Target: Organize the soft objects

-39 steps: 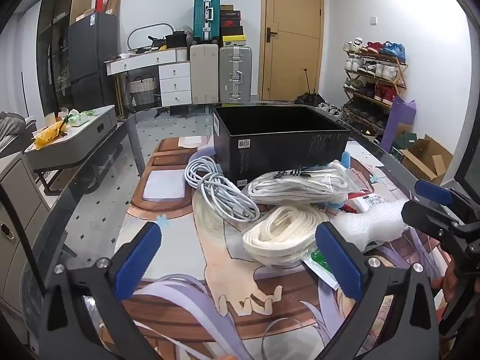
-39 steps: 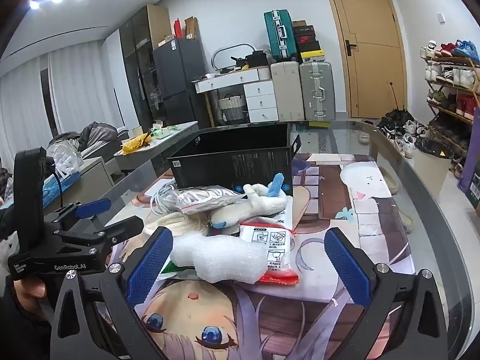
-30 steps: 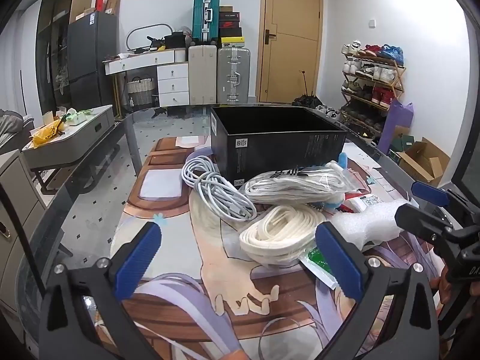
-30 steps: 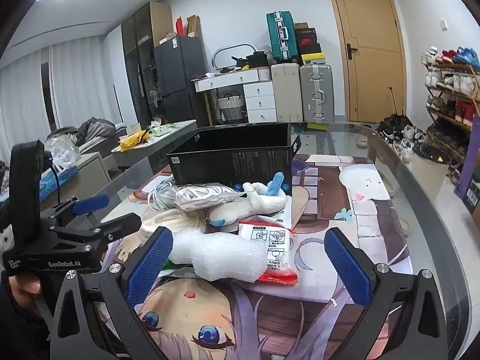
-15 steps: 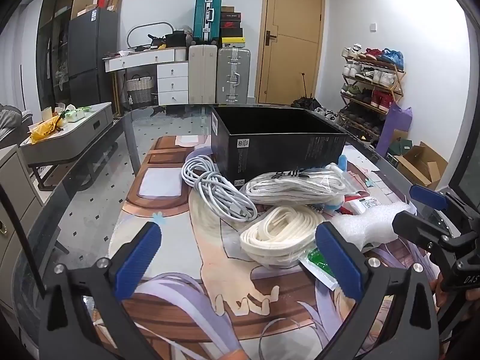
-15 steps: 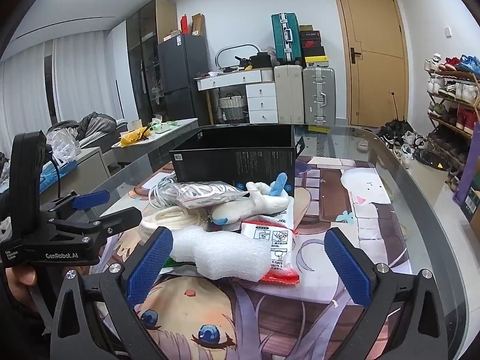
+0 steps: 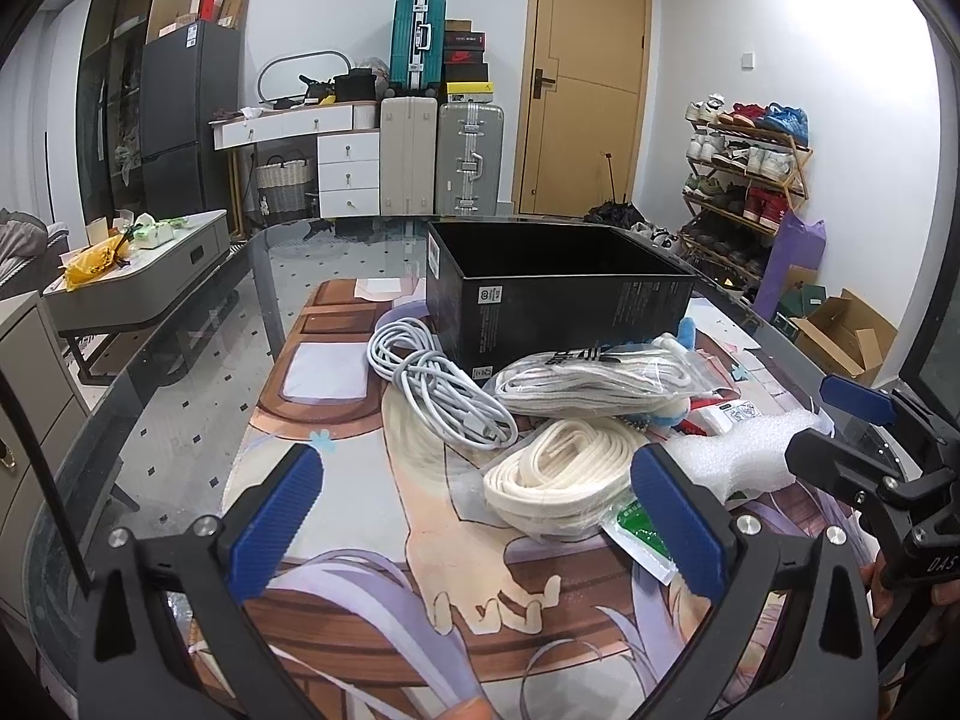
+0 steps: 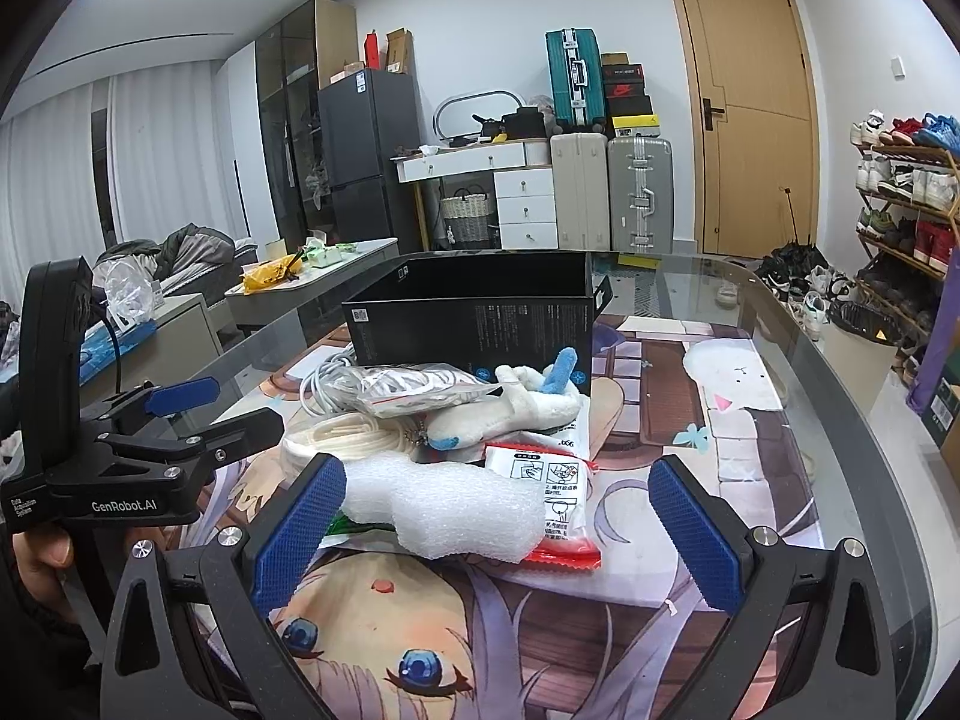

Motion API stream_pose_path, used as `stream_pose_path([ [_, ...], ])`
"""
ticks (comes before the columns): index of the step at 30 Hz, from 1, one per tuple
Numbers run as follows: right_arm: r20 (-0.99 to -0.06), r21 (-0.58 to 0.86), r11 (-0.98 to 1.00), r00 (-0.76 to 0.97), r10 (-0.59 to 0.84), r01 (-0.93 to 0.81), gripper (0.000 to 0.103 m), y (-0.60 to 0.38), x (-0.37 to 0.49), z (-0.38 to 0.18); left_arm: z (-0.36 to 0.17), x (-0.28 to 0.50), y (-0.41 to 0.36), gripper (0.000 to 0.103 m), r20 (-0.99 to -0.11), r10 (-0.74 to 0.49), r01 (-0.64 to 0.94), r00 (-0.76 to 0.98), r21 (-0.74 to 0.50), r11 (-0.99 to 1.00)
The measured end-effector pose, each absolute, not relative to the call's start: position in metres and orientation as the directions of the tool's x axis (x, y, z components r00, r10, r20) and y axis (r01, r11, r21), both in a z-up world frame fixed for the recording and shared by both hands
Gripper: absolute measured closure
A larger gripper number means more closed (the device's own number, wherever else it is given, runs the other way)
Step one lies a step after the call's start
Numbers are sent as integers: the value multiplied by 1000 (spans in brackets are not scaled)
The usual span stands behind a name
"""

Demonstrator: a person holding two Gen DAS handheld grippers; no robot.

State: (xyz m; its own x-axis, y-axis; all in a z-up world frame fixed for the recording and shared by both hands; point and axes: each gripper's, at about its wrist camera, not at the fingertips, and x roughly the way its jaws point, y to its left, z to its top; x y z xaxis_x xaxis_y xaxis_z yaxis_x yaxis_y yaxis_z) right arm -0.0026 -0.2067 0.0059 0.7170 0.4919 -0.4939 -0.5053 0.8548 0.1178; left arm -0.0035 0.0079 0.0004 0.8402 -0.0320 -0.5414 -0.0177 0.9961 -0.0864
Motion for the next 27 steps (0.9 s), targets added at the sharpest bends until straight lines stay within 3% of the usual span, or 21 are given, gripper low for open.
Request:
stream_pose_path([
  [27, -496, 109, 857, 719, 487, -504, 0, -206, -3, 5, 2, -6, 8, 0, -534, -28, -23, 845, -88, 996],
])
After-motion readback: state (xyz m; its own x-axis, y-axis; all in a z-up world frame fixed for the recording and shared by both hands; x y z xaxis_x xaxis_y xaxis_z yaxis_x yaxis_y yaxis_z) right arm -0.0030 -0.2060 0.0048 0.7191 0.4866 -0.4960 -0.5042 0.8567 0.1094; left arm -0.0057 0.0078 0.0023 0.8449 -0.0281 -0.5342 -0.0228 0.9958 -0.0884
